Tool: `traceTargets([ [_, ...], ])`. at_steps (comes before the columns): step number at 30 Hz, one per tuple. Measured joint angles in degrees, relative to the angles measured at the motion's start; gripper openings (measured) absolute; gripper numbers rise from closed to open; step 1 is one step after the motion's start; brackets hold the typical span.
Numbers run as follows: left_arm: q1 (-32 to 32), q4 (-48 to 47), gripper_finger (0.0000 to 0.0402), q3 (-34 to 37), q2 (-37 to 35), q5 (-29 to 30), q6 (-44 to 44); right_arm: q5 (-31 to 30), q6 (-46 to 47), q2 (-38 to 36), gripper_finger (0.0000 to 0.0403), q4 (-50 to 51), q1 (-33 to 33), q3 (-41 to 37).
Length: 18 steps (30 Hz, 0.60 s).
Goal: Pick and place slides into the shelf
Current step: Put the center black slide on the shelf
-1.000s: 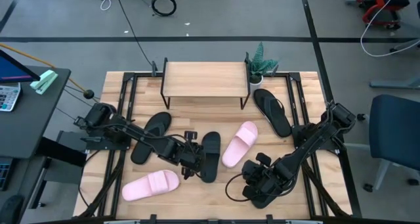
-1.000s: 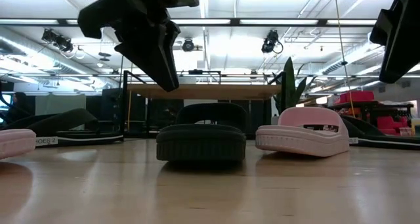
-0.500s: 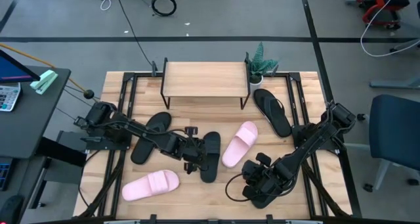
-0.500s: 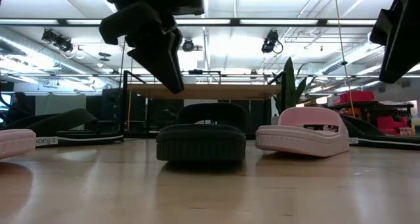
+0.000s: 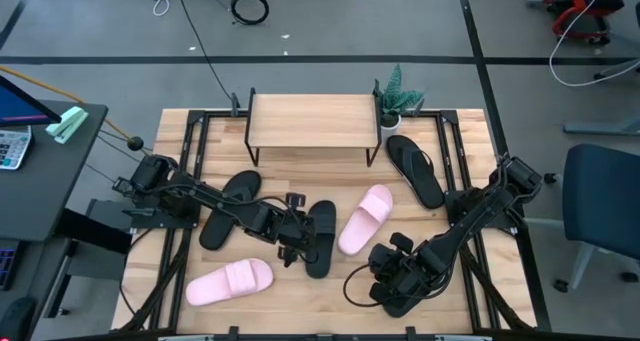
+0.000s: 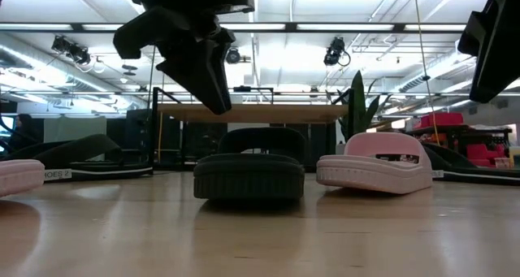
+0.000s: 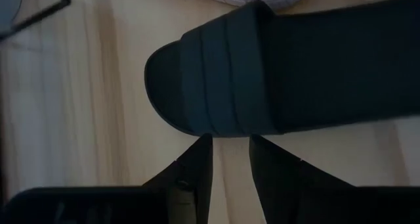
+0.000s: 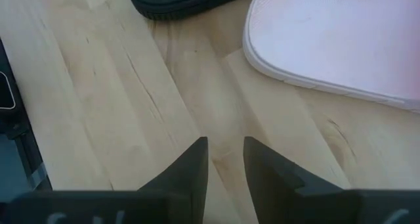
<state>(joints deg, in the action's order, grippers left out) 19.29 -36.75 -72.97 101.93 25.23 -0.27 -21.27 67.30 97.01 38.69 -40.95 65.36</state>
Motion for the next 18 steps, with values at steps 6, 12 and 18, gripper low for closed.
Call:
traceTargets([
  [6, 0.0, -0.4, 0.0107, 0.0, 0.0, 0.0, 2.8, 12.4, -3.7, -1.9, 0.0104, -4.9, -1.1, 0.3],
  [12, 0.0, -1.1, 0.0107, 0.0, 0.0, 0.0, 1.0, 11.2, -2.8, -3.6, 0.0104, -6.1, -0.9, 0.2],
  [18, -0.2, -1.8, 0.0107, 0.0, -0.2, 0.0, -3.3, 8.4, -4.4, -6.6, 0.0104, -7.2, 1.2, 0.2],
])
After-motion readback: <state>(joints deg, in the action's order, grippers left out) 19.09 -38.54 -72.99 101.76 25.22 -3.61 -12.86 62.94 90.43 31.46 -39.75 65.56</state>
